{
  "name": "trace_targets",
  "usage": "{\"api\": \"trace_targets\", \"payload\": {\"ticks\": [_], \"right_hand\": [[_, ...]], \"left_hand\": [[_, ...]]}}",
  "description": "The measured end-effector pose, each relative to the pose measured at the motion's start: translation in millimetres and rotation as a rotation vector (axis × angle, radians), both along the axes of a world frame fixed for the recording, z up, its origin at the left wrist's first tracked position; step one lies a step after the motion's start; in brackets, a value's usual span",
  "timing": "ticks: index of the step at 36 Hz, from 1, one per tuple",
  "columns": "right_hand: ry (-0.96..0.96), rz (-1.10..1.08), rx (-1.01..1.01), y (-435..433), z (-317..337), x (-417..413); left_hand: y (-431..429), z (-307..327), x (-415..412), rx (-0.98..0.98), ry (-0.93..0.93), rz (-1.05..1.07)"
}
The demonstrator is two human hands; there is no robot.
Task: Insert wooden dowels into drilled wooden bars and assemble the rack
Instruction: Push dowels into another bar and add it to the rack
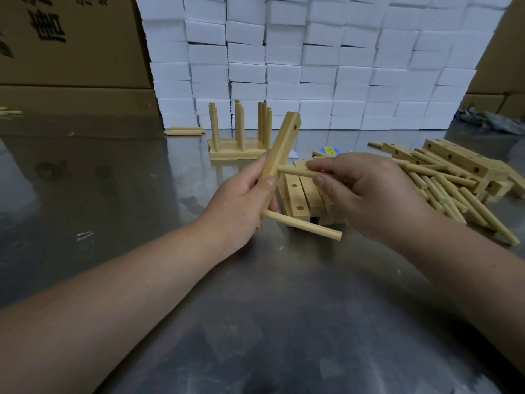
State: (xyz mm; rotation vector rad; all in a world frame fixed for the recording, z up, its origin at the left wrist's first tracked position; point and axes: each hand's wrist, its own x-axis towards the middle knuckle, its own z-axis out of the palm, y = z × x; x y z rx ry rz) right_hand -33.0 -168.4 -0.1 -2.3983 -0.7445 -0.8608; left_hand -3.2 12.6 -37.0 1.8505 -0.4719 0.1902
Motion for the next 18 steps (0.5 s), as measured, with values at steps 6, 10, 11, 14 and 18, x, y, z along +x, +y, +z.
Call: {"api": "trace_targets", "payload": {"ticks": [6,10,11,14,18], "right_hand": [[0.087,-0.018,0.024,-0.6,0.8,1.9],[0.143,-0.061,-0.004,-1.6,2.0,4.7],[0.139,-0.078,-0.009,-2.3,2.6,5.0],[0.108,-0.106,-0.04,-2.9,4.0,5.0],[0.0,-0.112,-0.153,0.3,4.9,1.8]], "left_hand": [[-0.3,5.2,-2.8,0.025,-0.035,0.023],[-1.7,9.0,-6.4,-0.01,-0.016,0.006],[-2.3,9.8,-7.0,-0.024,-0.007,0.0],[-3.8,11.6,-8.3,-0.037,0.001,-0.005],[-2.7,11.5,-8.2,0.021,-0.035,0.028]]}}
